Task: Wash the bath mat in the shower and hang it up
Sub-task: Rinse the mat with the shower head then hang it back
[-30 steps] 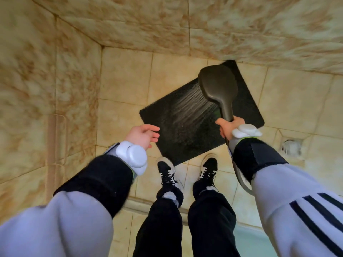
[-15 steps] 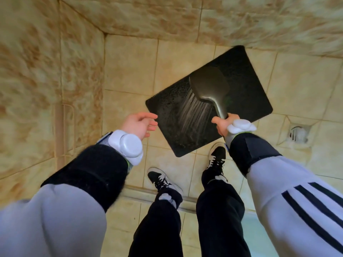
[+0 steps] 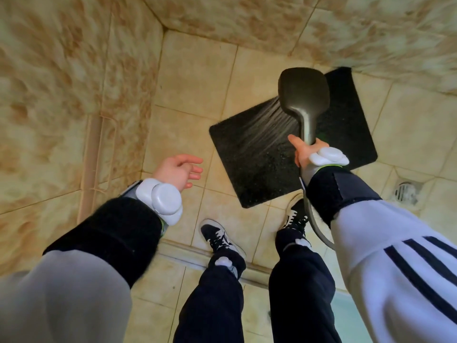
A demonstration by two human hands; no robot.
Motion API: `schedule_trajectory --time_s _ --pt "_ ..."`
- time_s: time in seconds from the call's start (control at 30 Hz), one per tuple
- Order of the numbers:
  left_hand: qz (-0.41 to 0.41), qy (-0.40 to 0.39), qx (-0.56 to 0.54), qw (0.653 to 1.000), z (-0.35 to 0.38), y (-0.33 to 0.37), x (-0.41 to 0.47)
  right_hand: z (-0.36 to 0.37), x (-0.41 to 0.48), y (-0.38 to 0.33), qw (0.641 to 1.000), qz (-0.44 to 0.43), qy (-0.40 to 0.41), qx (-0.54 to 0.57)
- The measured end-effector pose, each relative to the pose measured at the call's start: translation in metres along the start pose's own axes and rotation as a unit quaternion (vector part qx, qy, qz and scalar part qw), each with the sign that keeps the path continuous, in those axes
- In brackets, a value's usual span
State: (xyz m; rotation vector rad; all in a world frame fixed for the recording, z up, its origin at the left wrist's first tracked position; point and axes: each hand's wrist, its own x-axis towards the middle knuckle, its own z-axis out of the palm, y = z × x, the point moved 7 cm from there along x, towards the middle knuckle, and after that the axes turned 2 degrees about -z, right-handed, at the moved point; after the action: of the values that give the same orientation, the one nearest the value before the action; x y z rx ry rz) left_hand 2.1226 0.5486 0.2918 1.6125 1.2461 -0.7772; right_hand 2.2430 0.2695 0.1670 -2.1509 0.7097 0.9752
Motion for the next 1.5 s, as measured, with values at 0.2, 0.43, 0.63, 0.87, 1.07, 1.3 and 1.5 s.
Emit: schedule_trajectory --time_s 0.2,0.43,0.63,0.87,1.07,1.3,1.5 --pt "-0.017 -0.002 0.006 1.000 0.003 -0.024 0.009 0.009 0.014 0.043 0.998 0.028 -0.015 -0.045" --pt "-0.022 -0.014 0.019 0.999 0.019 -0.021 0.009 0.000 -0.008 0.020 0.997 -0.069 -0.012 -0.015" --pt "-0.002 -0.028 0.016 0.999 0.032 0.006 0.009 -0.014 -0.009 -0.013 0.977 -0.161 -0.032 -0.137" --pt "0.006 -0.012 0.000 1.000 0.048 0.033 0.006 -0.016 -0.022 -0.013 0.897 -0.218 -0.155 -0.352" --pt "0.003 -0.009 -0.003 1.000 0.074 0.051 -0.003 -0.051 -0.013 -0.012 0.877 -0.222 -0.148 -0.399" --pt "0.014 -0.037 0.001 0.999 0.120 0.088 -0.022 -0.127 0.007 0.007 0.922 -0.174 -0.112 -0.327" --pt "0.029 -0.050 0.002 0.998 0.149 0.122 -0.046 -0.183 -0.001 0.029 0.946 -0.143 -0.083 -0.280"
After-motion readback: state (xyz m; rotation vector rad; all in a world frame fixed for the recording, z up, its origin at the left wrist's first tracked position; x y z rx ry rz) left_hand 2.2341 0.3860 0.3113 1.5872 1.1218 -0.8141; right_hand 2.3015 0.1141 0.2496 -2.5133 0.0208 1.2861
